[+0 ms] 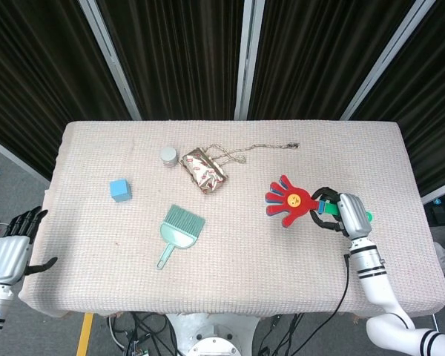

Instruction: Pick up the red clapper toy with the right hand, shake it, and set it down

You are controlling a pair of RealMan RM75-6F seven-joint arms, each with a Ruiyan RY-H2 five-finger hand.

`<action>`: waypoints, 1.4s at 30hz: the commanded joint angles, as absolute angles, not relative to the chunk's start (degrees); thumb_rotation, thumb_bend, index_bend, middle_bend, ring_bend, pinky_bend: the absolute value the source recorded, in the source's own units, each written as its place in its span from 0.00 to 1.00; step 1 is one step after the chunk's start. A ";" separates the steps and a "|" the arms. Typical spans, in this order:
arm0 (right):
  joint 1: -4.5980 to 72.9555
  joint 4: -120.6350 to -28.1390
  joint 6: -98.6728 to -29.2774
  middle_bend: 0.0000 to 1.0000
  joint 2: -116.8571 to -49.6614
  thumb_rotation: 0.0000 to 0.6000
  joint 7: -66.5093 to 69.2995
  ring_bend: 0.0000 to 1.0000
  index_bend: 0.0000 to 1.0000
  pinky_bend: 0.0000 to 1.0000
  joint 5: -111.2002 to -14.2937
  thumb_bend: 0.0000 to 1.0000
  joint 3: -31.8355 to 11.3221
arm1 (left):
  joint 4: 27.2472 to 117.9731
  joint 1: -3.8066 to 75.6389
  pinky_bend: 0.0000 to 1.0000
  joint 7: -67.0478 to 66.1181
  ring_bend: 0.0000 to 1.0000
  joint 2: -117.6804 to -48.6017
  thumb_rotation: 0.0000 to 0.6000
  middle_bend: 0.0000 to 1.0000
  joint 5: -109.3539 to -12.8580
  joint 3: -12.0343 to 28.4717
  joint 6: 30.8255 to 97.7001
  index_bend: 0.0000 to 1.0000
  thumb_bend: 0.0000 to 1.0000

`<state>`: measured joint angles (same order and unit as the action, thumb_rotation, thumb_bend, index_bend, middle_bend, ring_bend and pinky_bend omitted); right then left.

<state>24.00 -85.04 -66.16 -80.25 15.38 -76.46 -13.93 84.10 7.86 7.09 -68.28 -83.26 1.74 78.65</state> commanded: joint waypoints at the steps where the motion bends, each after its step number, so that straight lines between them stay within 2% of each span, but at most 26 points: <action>1: 25.42 -85.11 -64.51 0.93 -81.16 1.00 8.51 1.00 0.96 1.00 -73.22 0.49 -13.00 | 84.02 7.80 0.09 7.18 0.00 -68.27 1.00 0.02 -83.24 1.73 78.71 0.05 0.16; 7: 24.66 -83.29 -67.70 0.93 -84.19 1.00 14.46 1.00 0.96 1.00 -75.14 0.48 -13.32 | 83.97 7.69 0.09 7.29 0.00 -68.33 1.00 0.02 -83.36 1.78 79.05 0.05 0.16; 11: 24.34 -79.52 -70.04 0.93 -87.38 1.00 19.72 0.99 0.95 1.00 -77.26 0.42 -13.14 | 84.00 7.67 0.09 7.15 0.00 -68.36 1.00 0.02 -83.50 1.71 79.13 0.05 0.16; 22: 26.02 -70.02 -66.84 0.91 -92.95 1.00 20.85 0.97 0.90 1.00 -78.19 0.36 -10.87 | 83.63 7.68 0.09 7.23 0.00 -68.60 1.00 0.02 -83.25 1.81 78.99 0.05 0.16; 23: 26.13 -69.69 -66.75 0.89 -93.12 1.00 20.97 0.95 0.87 1.00 -78.39 0.34 -10.76 | 83.56 7.67 0.09 7.32 0.00 -68.61 1.00 0.02 -83.21 1.82 78.96 0.05 0.16; 25: 26.54 -69.07 -66.13 0.76 -92.96 1.00 20.99 0.77 0.71 0.98 -79.39 0.26 -10.02 | 83.43 7.66 0.09 7.42 0.00 -68.60 1.00 0.02 -83.21 1.77 78.89 0.05 0.16; 26: 26.85 -69.09 -65.15 0.65 -92.52 1.00 20.63 0.61 0.59 0.87 -79.65 0.22 -9.53 | 83.40 7.64 0.09 7.47 0.00 -68.60 1.00 0.02 -83.22 1.76 78.89 0.05 0.16; 27: 27.28 -69.24 -63.68 0.49 -91.78 1.00 19.63 0.38 0.41 0.66 -79.72 0.16 -8.98 | 83.37 7.63 0.09 7.52 0.00 -68.60 1.00 0.02 -83.22 1.76 78.92 0.05 0.16; 28: 28.01 -69.75 -61.20 0.34 -90.46 1.00 17.59 0.21 0.25 0.43 -79.49 0.11 -8.26 | 83.34 7.62 0.09 7.60 0.00 -68.59 1.00 0.02 -83.23 1.77 78.95 0.05 0.16; 29: 28.55 -70.48 -59.27 0.19 -89.35 1.00 15.97 0.09 0.12 0.23 -79.09 0.06 -7.83 | 83.32 7.61 0.09 7.67 0.00 -68.58 1.00 0.02 -83.25 1.78 78.97 0.05 0.16; 30: 29.12 -71.78 -56.87 0.06 -87.89 1.00 13.90 0.01 0.02 0.06 -78.23 0.02 -7.39 | 83.30 7.58 0.09 7.74 0.00 -68.58 1.00 0.02 -83.29 1.75 79.01 0.05 0.16; 32: 29.40 -73.64 -55.44 0.00 -86.54 1.00 11.35 0.00 0.00 0.00 -77.03 0.00 -7.31 | 83.24 7.55 0.09 7.84 0.00 -68.62 1.00 0.02 -83.31 1.75 79.05 0.05 0.16; 42: 25.75 -78.24 -65.80 0.00 -83.43 1.00 8.16 0.00 0.00 0.00 -78.96 0.00 -8.29 | 83.39 7.53 0.09 7.87 0.00 -68.35 1.00 0.02 -83.46 1.88 79.35 0.05 0.16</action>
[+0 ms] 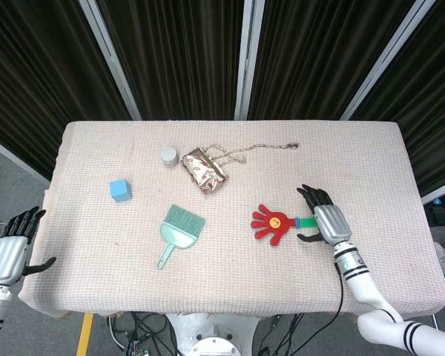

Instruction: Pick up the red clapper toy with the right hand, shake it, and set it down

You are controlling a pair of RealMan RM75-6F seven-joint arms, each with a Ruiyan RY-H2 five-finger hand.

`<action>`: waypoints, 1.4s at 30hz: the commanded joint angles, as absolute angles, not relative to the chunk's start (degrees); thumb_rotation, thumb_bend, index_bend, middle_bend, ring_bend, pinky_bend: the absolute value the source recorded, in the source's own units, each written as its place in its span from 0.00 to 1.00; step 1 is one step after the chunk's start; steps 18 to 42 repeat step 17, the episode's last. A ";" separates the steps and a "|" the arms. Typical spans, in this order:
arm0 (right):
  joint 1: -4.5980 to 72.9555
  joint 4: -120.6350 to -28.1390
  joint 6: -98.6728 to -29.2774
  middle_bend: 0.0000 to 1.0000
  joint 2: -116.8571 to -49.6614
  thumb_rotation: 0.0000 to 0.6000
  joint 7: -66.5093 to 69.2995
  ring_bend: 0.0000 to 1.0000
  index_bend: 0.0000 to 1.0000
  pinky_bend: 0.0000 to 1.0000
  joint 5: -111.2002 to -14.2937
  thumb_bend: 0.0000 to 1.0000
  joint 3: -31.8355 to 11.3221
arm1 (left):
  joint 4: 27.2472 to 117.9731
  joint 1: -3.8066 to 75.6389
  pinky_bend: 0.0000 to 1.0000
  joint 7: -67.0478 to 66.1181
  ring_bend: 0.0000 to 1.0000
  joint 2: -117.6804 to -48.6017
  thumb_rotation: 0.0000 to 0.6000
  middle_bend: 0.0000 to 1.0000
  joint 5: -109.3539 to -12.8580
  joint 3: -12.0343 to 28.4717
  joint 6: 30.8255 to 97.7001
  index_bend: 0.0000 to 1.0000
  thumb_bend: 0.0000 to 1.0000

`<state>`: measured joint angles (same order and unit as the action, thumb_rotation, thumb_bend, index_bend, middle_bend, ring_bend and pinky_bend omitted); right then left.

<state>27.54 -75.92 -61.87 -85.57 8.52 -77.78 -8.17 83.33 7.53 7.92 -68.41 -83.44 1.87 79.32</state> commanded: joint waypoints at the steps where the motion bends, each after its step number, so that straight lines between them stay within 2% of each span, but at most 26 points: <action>1: 24.84 -79.09 -67.75 0.00 -82.41 1.00 7.95 0.00 0.00 0.00 -79.80 0.00 -8.08 | 83.50 7.54 0.09 7.77 0.00 -68.27 1.00 0.02 -83.46 1.90 79.36 0.05 0.16; 7: 18.97 -80.14 -78.09 0.00 -78.49 1.00 2.61 0.00 0.00 0.00 -83.85 0.00 -5.41 | 84.58 7.60 0.09 6.99 0.00 -67.74 1.00 0.02 -83.73 2.10 79.84 0.05 0.16; 16: 10.97 -81.96 -86.66 0.00 -74.19 1.00 -1.26 0.00 0.00 0.00 -85.63 0.02 -1.65 | 86.64 7.30 0.09 4.90 0.00 -65.49 1.00 0.02 -84.69 2.50 81.88 0.05 0.16; 42: 10.58 -82.22 -87.06 0.00 -73.84 1.00 -1.31 0.00 0.00 0.00 -85.88 0.02 -1.48 | 86.68 7.28 0.09 4.60 0.00 -65.47 1.00 0.02 -84.79 2.60 82.17 0.05 0.16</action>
